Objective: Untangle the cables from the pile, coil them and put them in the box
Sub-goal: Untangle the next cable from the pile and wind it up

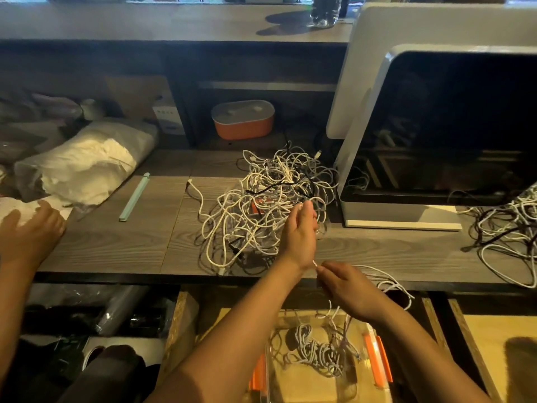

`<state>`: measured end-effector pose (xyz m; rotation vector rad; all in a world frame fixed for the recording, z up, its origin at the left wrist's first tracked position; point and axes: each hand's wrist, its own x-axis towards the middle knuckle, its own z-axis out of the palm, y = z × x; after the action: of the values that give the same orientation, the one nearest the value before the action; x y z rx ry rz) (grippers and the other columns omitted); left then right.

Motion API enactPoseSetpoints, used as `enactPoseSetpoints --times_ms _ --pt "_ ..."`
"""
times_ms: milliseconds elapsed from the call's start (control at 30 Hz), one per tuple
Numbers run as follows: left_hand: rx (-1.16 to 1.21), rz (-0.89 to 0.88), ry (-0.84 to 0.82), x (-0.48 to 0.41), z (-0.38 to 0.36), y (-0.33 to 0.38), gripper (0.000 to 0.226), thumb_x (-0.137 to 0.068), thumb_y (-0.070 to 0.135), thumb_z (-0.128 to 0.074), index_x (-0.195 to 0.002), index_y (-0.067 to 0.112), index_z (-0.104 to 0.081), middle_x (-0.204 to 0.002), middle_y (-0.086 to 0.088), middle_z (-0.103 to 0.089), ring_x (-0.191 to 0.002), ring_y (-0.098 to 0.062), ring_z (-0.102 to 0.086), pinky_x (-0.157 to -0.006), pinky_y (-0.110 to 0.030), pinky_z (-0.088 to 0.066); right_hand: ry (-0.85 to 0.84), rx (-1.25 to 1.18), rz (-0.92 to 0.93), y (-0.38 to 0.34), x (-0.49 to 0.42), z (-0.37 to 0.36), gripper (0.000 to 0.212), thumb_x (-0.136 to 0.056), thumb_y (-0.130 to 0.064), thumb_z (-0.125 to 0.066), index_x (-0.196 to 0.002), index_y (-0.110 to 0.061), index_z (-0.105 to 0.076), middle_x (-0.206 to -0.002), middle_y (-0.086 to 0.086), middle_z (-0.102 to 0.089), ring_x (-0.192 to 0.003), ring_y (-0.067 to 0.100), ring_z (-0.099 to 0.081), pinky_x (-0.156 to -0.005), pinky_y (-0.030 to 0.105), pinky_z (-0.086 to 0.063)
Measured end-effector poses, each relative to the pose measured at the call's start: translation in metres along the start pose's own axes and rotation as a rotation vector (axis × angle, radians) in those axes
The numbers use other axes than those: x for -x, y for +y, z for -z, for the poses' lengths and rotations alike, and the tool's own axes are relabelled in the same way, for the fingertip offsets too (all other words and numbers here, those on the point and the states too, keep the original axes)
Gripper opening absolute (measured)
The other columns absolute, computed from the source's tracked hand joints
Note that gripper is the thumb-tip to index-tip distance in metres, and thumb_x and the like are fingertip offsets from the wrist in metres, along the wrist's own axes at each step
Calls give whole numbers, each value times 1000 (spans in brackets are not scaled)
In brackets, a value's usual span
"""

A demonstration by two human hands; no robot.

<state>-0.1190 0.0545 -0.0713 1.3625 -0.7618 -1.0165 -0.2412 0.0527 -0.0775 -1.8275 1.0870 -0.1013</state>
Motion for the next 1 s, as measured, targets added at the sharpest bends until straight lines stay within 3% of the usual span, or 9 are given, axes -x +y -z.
enactPoseSetpoints --times_ms 100,167,300,433,600,733,867,933,1000 --pt "-446 -101 -108 -5 7 2 27 -99 30 -26 -102 18 -51 -74 4 -43 -60 -9 -37 -58 -29 -29 -29 45 27 -5 4 5 18 -96 -15 -45 -84 -20 -57 -76 -2 -57 -69 10 -51 -65 29 -41" --pt "-762 -133 -189 -6 8 5 29 -102 18 -26 -122 16 -48 -101 -1 -48 -76 -14 -47 -65 -32 -38 -47 89 58 -12 6 9 15 -97 -16 -45 -94 -18 -60 -87 0 -61 -79 13 -56 -71 31 -44" --pt "-1022 -156 -252 -10 19 3 30 -98 5 -33 -119 16 -51 -120 -2 -48 -103 -19 -48 -83 -35 -43 2 150 94 -17 11 20 15 -98 -19 -47 -101 -29 -57 -85 -13 -56 -75 0 -52 -64 16 -37" --pt "-1105 -187 -313 -6 33 -2 28 -99 16 -30 -113 14 -55 -115 -2 -50 -110 -17 -44 -93 -37 -39 187 185 61 -17 12 40 15 -94 -16 -53 -102 -26 -62 -85 -17 -55 -80 -1 -54 -65 14 -42" --pt "-1129 -207 -421 7 37 -11 29 -97 46 -37 -84 21 -46 -97 4 -43 -96 -12 -39 -80 -33 -35 339 300 115 -20 15 58 8 -88 -26 -62 -85 -33 -58 -77 -14 -58 -72 2 -56 -61 18 -42" --pt "-1295 -269 -449 10 40 -15 34 -98 45 -39 -79 20 -53 -83 3 -50 -85 -18 -50 -78 -33 -40 395 338 141 -17 14 68 9 -88 -25 -60 -87 -34 -57 -77 -17 -55 -73 0 -55 -61 17 -41" --pt "-1009 -73 -561 10 48 -19 38 -99 41 -41 -83 12 -61 -78 -6 -60 -73 -25 -58 -71 -38 -46 448 327 124 -9 10 75 3 -87 -29 -61 -86 -31 -58 -76 -14 -57 -73 2 -56 -60 18 -44" --pt "-683 -24 -529 13 43 -15 34 -99 36 -40 -106 14 -65 -106 -9 -67 -98 -25 -62 -88 -38 -48 486 272 69 -4 5 71 12 -90 -31 -56 -87 -22 -63 -75 -7 -59 -72 8 -56 -60 25 -47" --pt "-258 54 -491 18 32 -3 37 -102 25 -36 -132 10 -50 -132 -7 -55 -122 -13 -52 -105 -27 -40 471 264 21 1 0 60 27 -94 -32 -48 -90 -14 -67 -72 0 -60 -66 13 -55 -57 26 -45"
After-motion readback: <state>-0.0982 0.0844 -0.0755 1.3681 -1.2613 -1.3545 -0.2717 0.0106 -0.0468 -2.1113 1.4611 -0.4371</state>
